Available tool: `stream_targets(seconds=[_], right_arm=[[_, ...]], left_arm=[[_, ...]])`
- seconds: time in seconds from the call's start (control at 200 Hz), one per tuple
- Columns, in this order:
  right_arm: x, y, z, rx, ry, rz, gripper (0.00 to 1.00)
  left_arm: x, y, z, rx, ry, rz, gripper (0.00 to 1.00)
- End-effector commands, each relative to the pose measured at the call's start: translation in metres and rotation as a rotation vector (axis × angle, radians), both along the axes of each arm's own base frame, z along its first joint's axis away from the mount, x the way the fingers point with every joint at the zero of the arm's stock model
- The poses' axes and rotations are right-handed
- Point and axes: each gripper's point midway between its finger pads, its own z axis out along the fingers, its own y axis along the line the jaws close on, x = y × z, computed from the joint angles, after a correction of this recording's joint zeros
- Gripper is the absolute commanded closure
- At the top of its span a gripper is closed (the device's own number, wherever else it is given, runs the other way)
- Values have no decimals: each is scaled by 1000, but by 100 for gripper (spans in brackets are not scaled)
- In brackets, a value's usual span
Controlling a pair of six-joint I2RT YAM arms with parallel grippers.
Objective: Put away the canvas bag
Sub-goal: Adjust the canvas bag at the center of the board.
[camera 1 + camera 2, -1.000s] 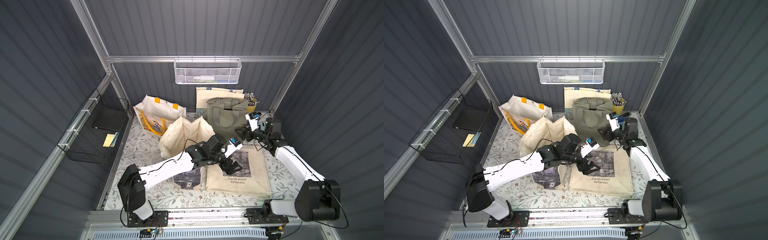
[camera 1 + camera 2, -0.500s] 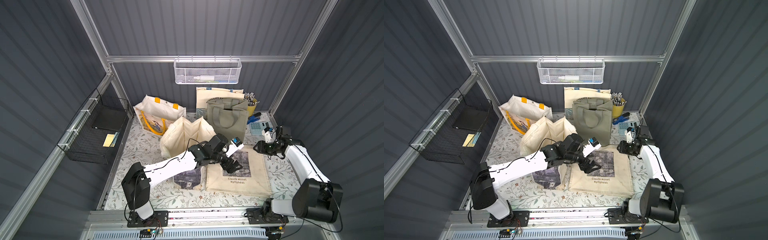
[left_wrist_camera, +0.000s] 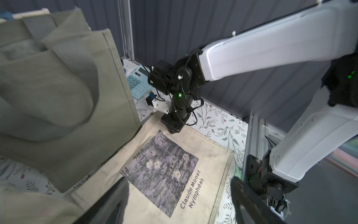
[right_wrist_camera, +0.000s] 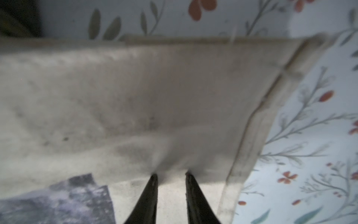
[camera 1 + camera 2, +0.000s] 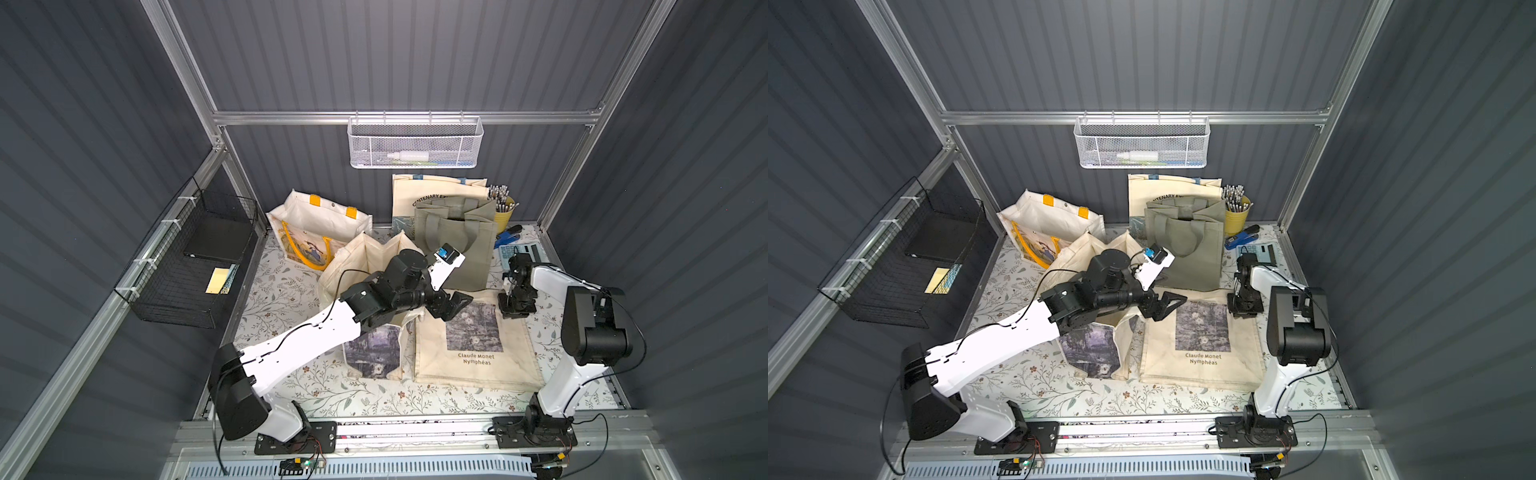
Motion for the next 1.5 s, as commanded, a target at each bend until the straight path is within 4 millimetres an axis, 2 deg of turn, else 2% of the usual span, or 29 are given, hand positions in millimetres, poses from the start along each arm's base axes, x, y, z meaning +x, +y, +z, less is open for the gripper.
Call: stream_targets(seconds=[0.0,0.075,0.105,0.205,0.29,0.365,0.45,0.505,0.666,0.811,0.881,0.936,1.006,1.106,1.261,1.376,1.391,1.496], right_arm=[[13,-34,0,-169,-62,-24,71],[21,-35,12,-166,-129,-5,70],[26,-30,19,-135,-166,8,70],[45,15,44,88,-286,102,68],[53,40,66,112,-362,151,68],[55,66,75,133,-394,198,68],[55,87,69,136,-382,219,68],[52,94,54,135,-335,222,68],[43,94,22,82,-252,198,69],[36,98,11,96,-258,192,69],[38,95,13,66,-284,172,68],[45,95,30,43,-355,163,69],[53,95,63,43,-484,131,67],[53,92,105,71,-614,81,64],[36,93,147,133,-712,62,60],[15,94,169,183,-731,60,60],[11,94,179,196,-755,57,60],[-6,99,208,280,-829,42,60]], left_arm=[[8,20,11,-4,-41,71,17],[10,26,15,-11,-50,92,17],[12,28,15,-11,-50,101,17],[17,32,13,-5,-49,117,17],[20,35,13,1,-47,128,17],[23,40,19,-3,-56,148,17],[26,50,26,-13,-71,187,17],[29,58,31,-21,-75,209,16],[32,79,49,-34,-94,289,13],[30,95,63,-34,-109,338,10],[30,102,65,3,-109,355,10],[31,113,65,48,-101,401,10],[33,131,66,100,-93,473,10],[32,160,71,152,-91,577,6],[29,203,71,222,-86,727,4],[29,225,50,321,-14,787,4],[29,230,47,333,0,801,3],[34,261,35,359,96,887,2]])
